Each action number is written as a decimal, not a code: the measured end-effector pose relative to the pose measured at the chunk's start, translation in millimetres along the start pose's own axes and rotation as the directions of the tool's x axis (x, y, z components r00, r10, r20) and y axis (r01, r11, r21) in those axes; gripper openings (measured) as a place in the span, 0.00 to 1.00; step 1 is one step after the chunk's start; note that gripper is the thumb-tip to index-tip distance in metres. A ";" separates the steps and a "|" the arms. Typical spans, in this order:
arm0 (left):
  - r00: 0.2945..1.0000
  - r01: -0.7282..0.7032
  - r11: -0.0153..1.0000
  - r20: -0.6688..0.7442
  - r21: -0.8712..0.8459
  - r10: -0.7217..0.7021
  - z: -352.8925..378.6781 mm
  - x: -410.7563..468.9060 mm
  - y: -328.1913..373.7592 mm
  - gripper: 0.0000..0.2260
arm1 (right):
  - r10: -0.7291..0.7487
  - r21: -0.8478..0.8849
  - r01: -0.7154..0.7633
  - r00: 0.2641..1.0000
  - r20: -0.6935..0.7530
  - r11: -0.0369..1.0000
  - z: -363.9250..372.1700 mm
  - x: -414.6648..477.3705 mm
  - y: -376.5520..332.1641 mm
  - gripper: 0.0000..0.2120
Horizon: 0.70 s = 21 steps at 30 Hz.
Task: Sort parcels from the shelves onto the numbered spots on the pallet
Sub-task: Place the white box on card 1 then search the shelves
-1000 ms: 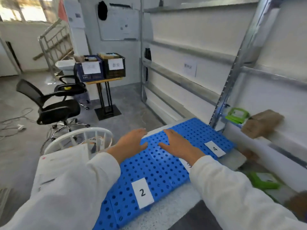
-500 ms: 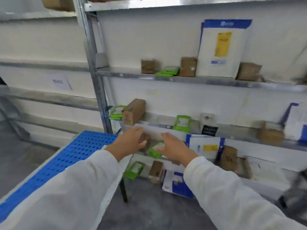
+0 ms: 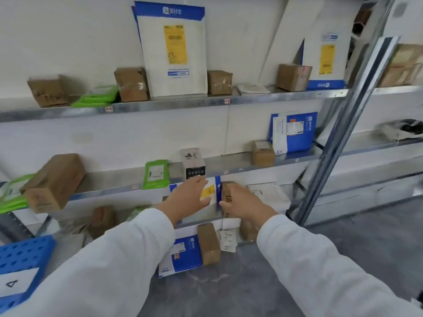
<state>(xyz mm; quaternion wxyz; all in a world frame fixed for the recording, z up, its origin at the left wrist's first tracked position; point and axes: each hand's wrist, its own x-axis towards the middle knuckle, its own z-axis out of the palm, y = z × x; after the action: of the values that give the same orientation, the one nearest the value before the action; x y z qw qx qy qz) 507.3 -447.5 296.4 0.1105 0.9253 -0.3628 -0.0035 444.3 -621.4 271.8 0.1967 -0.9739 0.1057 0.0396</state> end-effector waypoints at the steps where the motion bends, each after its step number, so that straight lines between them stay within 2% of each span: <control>1: 1.000 -0.013 1.000 0.017 -0.023 0.014 6.4 13.6 3.5 0.26 | 0.014 0.013 -0.014 1.000 -0.007 1.000 -4.6 2.1 7.2 0.26; 4: 0.996 -0.079 0.994 0.027 -0.069 0.081 21.2 64.5 13.5 0.21 | 0.085 -0.002 -0.085 0.996 -0.013 0.996 -22.7 18.5 32.1 0.23; 6: 0.991 -0.118 0.990 0.053 -0.081 0.122 27.2 97.3 20.2 0.20 | 0.142 -0.017 -0.143 0.990 -0.019 0.990 -33.9 34.1 53.4 0.26; 11: 0.974 -0.187 0.976 0.112 -0.108 0.199 53.4 182.3 34.3 0.20 | 0.267 -0.054 -0.268 0.963 -0.038 0.962 -59.3 79.8 103.5 0.29; 14: 0.960 -0.221 0.969 0.150 -0.114 0.236 78.0 222.0 40.3 0.25 | 0.334 -0.078 -0.336 0.942 -0.038 0.939 -58.5 109.6 144.3 0.30; 17: 0.951 -0.230 0.964 0.180 -0.131 0.251 98.4 247.7 46.1 0.22 | 0.390 -0.057 -0.389 0.921 0.002 0.919 -52.0 126.6 184.8 0.32; 21: 0.937 -0.251 0.957 0.213 -0.145 0.278 130.8 285.9 54.9 0.20 | 0.436 -0.041 -0.435 0.900 0.011 0.899 -61.2 137.5 214.8 0.29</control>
<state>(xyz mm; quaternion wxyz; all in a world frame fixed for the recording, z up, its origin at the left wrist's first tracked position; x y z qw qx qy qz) 669.7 -705.2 201.2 0.1204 0.8532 -0.4937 -0.1172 532.8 -864.8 231.2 0.1657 -0.9287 0.3181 0.0940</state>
